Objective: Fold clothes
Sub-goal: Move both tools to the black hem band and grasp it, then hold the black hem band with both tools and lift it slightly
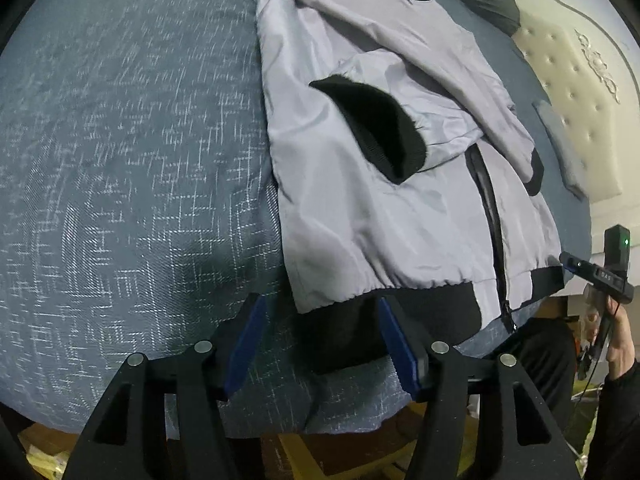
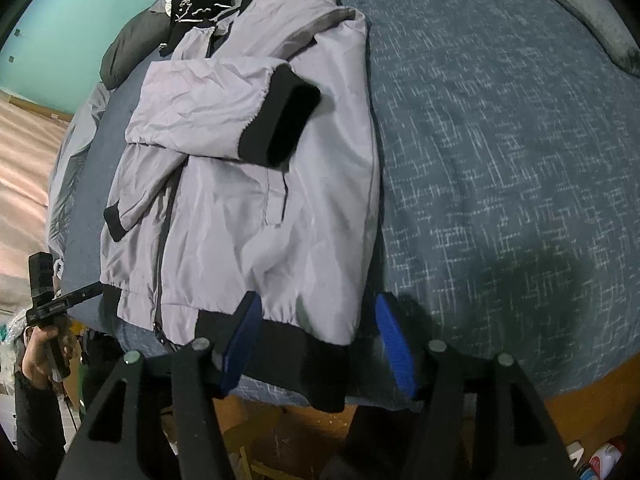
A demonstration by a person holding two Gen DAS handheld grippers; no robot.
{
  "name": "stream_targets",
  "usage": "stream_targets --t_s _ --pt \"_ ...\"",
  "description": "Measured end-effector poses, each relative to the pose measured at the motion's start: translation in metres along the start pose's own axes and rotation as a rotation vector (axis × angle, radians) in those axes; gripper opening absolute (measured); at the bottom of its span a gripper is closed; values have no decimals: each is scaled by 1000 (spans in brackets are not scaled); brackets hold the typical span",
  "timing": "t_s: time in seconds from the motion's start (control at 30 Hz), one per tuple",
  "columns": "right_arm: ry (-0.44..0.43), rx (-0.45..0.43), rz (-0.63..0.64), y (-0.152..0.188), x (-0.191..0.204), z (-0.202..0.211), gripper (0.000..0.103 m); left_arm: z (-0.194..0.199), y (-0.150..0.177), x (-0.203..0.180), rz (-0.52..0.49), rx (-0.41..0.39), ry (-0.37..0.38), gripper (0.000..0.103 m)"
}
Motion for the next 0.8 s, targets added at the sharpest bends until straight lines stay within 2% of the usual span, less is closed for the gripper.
stream_targets --t_s 0.37,0.47,0.57,0.63,0.7,0.8 --pt "-37 47 -16 10 -2 -11 60 -12 6 -8 -7 24 34 62" --pt "-54 56 -10 11 1 -14 59 -13 7 -16 -26 24 43 44" --pt "-52 67 1 11 5 -17 47 -8 7 -20 -42 10 45 36" --pt "-42 66 12 10 6 -16 28 -5 7 -22 -53 0 46 25" --pt "-36 59 19 9 7 -14 16 0 7 -24 -61 -13 50 21" --pt "-34 51 43 7 12 -9 13 13 5 -24 -69 -38 62 16"
Point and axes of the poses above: each gripper's, at about its wrist camera, not at the fingertips, and z roughly against the way its jaws point, x to its left, y to its underside, the point moved 6 cm from there along -z, roughly the way its jaws point, and after that the axes turned 13 degrees about -y, right-handed, at the moved point
